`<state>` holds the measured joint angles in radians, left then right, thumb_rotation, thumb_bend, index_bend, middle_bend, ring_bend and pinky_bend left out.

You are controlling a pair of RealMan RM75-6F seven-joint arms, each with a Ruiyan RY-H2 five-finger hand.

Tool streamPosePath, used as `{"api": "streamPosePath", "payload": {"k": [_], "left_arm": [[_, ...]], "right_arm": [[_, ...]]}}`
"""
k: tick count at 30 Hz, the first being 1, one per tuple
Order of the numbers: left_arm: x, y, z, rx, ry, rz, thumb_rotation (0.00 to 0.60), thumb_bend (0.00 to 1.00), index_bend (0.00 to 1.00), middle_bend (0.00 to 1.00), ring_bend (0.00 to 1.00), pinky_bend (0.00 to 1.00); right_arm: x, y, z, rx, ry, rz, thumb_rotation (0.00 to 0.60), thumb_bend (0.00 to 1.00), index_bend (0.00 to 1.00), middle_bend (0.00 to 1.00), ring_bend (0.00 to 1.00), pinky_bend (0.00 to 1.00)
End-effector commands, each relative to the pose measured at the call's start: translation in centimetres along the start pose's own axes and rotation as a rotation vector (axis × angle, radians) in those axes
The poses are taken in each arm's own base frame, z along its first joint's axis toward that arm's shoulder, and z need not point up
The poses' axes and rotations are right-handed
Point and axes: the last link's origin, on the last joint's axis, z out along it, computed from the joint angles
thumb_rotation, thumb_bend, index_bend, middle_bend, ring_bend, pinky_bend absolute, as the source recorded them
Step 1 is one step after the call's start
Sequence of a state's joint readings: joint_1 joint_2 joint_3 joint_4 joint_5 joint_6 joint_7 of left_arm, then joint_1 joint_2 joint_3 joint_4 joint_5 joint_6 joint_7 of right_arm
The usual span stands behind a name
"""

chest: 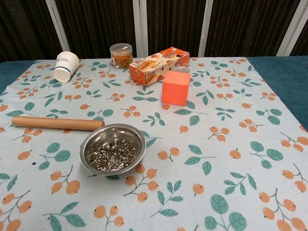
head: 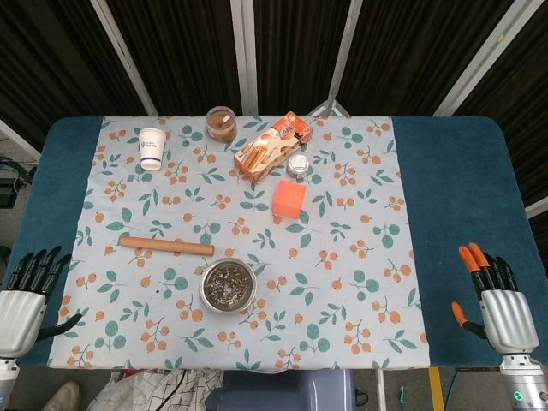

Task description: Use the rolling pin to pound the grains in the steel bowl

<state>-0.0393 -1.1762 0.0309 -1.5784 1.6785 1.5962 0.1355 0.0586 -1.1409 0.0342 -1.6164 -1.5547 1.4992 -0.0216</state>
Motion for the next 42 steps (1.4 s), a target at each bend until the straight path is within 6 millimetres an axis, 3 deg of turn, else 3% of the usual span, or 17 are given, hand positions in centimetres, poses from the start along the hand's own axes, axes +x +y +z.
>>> {"api": "streamPosePath", "payload": {"k": [1, 15, 23, 30, 35, 42], "left_arm": [[0.0, 0.0, 0.0, -0.001, 0.0, 0.001, 0.6, 0.05, 0.0, 0.0, 0.0, 0.0], [-0.2, -0.1, 0.1, 0.004, -0.014, 0.016, 0.6, 0.05, 0.01, 0.0, 0.0, 0.0], [0.1, 0.8, 1.6, -0.008, -0.01, -0.007, 0.6, 0.06, 0.05, 0.0, 0.0, 0.0], [0.0, 3.5, 5.9, -0.062, -0.038, 0.052, 0.6, 0.1, 0.17, 0.08, 0.0, 0.0], [-0.6, 6.4, 9.8, -0.085, -0.112, 0.056, 0.6, 0.17, 0.26, 0.2, 0.0, 0.0], [-2.0, 10.3, 14.1, -0.134, -0.177, 0.143, 0.6, 0.22, 0.28, 0.25, 0.0, 0.0]], "right_arm": [[0.0, 0.0, 0.0, 0.001, 0.006, 0.003, 0.6, 0.37, 0.0, 0.0, 0.0, 0.0], [0.1, 0.0, -0.1, 0.004, 0.005, 0.012, 0.6, 0.37, 0.0, 0.0, 0.0, 0.0], [0.1, 0.0, 0.1, 0.002, -0.002, 0.029, 0.6, 0.37, 0.0, 0.0, 0.0, 0.0], [0.1, -0.1, 0.2, 0.01, -0.009, 0.046, 0.6, 0.37, 0.0, 0.0, 0.0, 0.0], [-0.1, -0.2, 0.2, 0.011, -0.019, 0.052, 0.6, 0.37, 0.0, 0.0, 0.0, 0.0], [0.0, 0.0, 0.3, -0.002, -0.024, 0.072, 0.6, 0.37, 0.0, 0.0, 0.0, 0.0]]}}
